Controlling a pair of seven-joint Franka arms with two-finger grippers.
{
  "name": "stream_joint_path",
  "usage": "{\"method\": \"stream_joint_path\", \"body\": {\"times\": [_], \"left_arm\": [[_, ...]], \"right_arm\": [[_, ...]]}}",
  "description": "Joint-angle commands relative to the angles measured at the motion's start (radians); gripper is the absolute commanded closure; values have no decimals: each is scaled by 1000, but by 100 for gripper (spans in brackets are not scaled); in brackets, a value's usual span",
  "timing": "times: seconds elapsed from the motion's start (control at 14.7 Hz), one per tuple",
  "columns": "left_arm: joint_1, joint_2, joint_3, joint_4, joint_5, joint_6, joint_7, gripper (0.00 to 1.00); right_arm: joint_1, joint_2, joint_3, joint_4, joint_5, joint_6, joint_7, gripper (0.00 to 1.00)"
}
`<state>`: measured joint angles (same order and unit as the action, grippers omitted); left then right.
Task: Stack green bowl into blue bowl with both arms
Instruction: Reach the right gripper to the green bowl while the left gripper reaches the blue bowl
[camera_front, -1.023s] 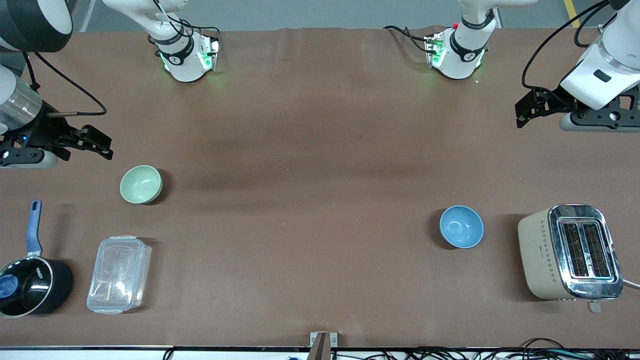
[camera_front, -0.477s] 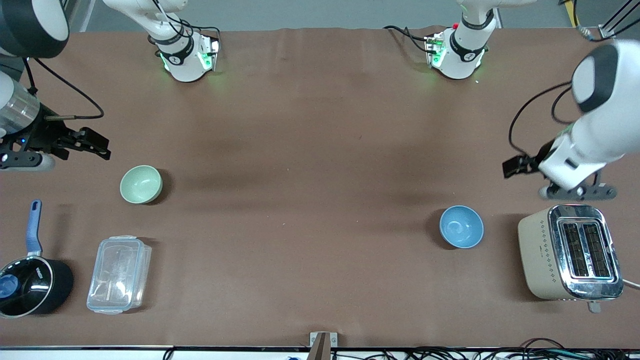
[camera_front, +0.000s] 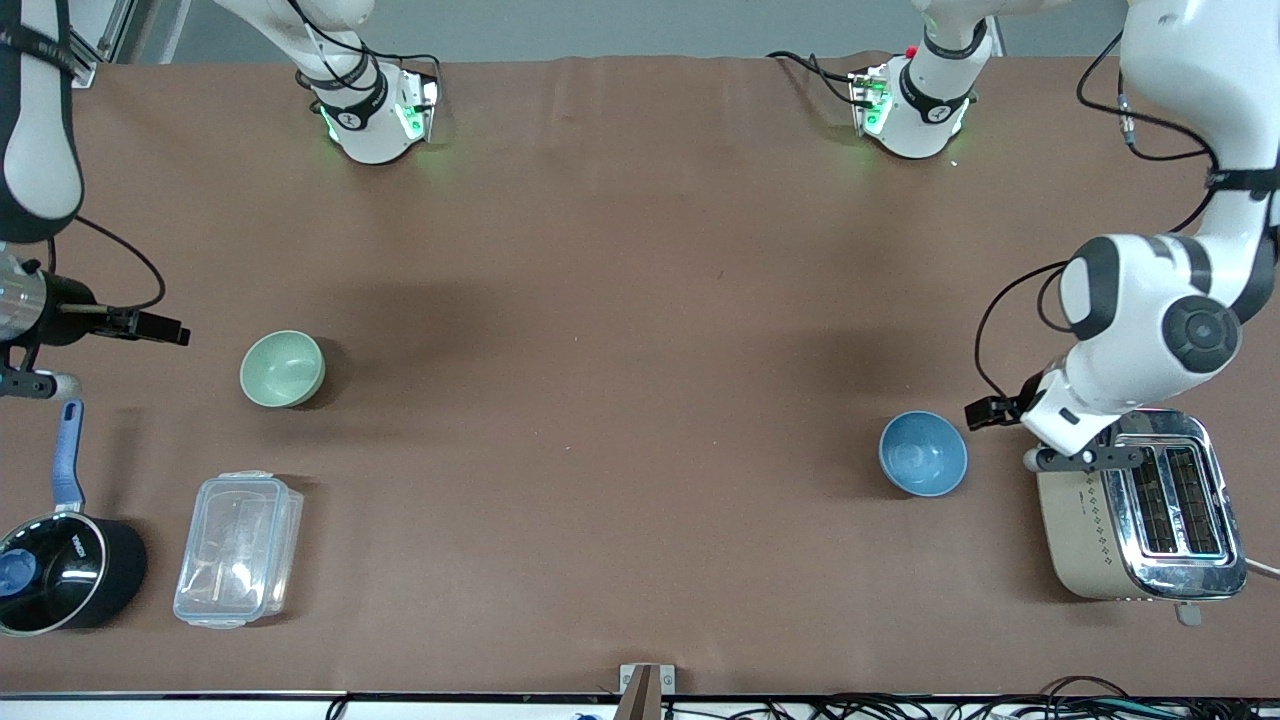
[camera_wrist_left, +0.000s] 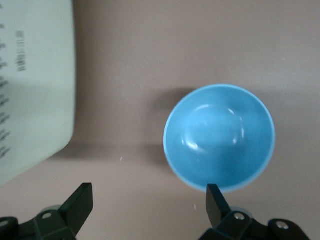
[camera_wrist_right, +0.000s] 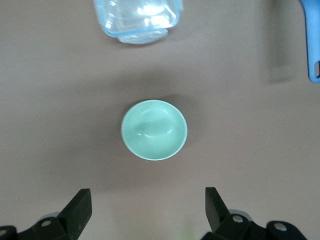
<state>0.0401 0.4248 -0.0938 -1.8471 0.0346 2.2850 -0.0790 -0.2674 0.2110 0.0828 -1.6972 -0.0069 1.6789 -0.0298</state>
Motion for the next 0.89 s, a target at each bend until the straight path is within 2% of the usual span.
{"method": "stream_joint_path", "body": {"times": [0.0,0.27,0.55,0.68,0.82], "left_arm": [[-5,66,-1,5,5,76,-10,13],[-11,144,-3,11,5,165,-10,44],[-16,160,-9,14,-8,168,-16,89],[-19,160,-15,14,-16,168,-27,99],[-13,126,-82,0,-16,140,-92,99]], "right_arm": [[-71,95,17,4,-4,8,-18,0],[-110,183,20,2,34,15,-76,0],[-159,341,20,2,154,80,-175,3],[-148,366,20,-24,176,166,-199,5],[-148,364,23,-61,176,214,-202,5]]}}
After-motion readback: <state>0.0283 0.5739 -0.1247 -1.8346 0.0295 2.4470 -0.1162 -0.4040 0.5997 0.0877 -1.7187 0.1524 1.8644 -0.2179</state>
